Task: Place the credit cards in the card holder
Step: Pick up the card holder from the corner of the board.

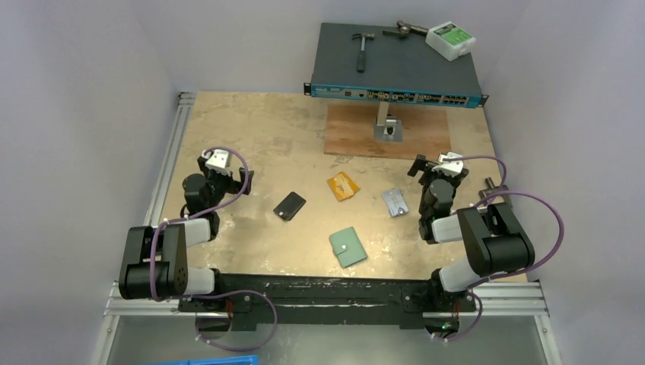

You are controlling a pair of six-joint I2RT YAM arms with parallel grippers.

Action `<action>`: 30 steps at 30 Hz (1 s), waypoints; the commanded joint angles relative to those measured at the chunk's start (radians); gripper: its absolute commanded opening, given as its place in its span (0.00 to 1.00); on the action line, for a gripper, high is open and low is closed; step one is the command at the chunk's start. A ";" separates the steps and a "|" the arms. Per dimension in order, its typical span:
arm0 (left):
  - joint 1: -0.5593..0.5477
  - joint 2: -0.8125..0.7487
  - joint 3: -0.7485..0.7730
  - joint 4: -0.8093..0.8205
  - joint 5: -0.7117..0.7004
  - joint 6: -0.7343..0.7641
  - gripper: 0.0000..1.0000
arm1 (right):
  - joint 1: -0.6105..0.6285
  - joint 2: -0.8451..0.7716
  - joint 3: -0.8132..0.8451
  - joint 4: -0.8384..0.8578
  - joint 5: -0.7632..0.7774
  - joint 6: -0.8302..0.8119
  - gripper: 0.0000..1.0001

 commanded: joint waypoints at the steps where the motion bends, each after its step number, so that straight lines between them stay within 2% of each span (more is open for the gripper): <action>1: -0.001 -0.002 0.002 0.056 0.001 0.013 1.00 | -0.004 -0.013 0.016 0.027 -0.005 0.007 0.99; 6: -0.001 -0.001 0.004 0.054 0.002 0.012 1.00 | -0.004 -0.029 0.019 0.006 0.024 0.017 0.99; 10: 0.008 -0.028 0.018 0.022 0.010 0.002 1.00 | 0.000 -0.088 -0.029 0.074 0.011 -0.040 0.99; 11: 0.012 -0.054 0.042 -0.040 0.001 -0.007 1.00 | 0.006 -0.142 -0.031 0.018 0.039 -0.028 0.99; 13: 0.030 -0.120 0.150 -0.273 0.023 -0.013 1.00 | 0.006 -0.280 0.036 -0.264 0.095 0.070 0.99; 15: 0.030 -0.156 0.294 -0.612 0.024 0.005 1.00 | 0.005 -0.355 0.185 -0.628 0.258 0.298 0.99; 16: 0.030 -0.162 0.361 -0.732 0.032 0.019 1.00 | 0.003 -0.369 0.247 -0.802 0.318 0.433 0.99; 17: 0.030 -0.167 0.413 -0.835 0.044 0.030 1.00 | 0.002 -0.378 0.297 -0.944 0.332 0.532 0.99; 18: 0.030 -0.173 0.454 -0.933 0.055 0.034 1.00 | 0.000 -0.388 0.328 -1.021 0.282 0.565 0.99; 22: 0.030 -0.236 0.521 -1.144 0.088 0.046 1.00 | -0.007 -0.497 0.335 -1.151 -0.006 0.574 0.99; 24: 0.030 -0.269 0.568 -1.260 0.120 0.077 1.00 | 0.014 -0.572 0.314 -1.173 -0.129 0.513 0.99; 26: 0.031 -0.286 0.606 -1.376 0.177 0.103 1.00 | 0.075 -0.651 0.293 -1.226 -0.156 0.497 0.99; 30: 0.016 -0.321 0.619 -1.507 0.317 0.128 1.00 | 0.313 -0.737 0.281 -1.399 -0.100 0.542 0.99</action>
